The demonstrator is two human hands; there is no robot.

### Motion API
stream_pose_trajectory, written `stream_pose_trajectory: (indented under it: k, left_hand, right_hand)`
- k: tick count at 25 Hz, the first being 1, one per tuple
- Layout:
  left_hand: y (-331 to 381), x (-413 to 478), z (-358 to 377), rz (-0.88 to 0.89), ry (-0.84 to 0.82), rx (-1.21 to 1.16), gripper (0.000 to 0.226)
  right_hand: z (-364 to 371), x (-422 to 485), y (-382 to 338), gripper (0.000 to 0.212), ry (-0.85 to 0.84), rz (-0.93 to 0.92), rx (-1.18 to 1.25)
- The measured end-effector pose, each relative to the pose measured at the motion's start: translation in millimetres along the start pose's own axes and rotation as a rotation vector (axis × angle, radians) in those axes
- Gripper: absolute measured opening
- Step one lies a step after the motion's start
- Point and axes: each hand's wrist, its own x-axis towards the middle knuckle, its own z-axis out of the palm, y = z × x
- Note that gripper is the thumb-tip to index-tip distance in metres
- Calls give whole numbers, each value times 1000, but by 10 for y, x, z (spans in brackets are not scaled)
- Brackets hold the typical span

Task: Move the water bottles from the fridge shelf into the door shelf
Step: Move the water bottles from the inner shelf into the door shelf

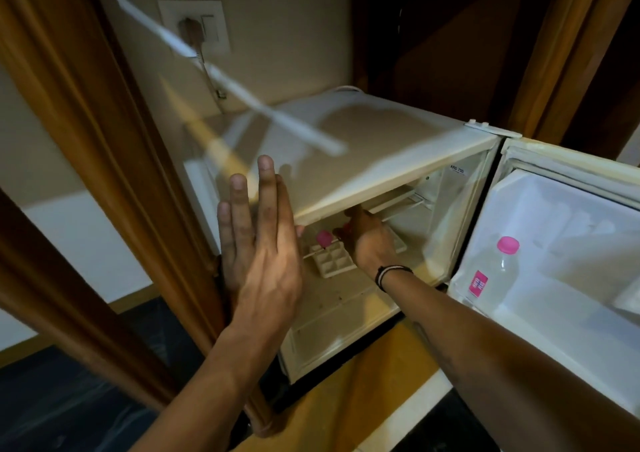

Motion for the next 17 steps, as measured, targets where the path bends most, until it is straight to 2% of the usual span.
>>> stream_pose_trajectory:
  k: [1,4,9,12,14,17]
  left_hand:
    - [-12,-9,27,35,15,78,65]
    - [-17,5,85,53,14,70,68]
    - [92,-13,229,-65,180,-241,46]
    - [99,9,194,-72,140,-301,39]
    - [98,-9,169,-45,144,-272,38]
    - [52,-8,222,-3,116,-261,37]
  right_hand:
    - [8,28,-1,45,11,24,13]
    - [-28,-65,81,37,72,-41,2]
    - [-346,-319,438,31,136,-42,56]
    - [-675,-572,631,30,158,-3,182]
    - [-991,-726,658,26,245,18,251]
    - [-1531,-874,548,23,309,-24,195]
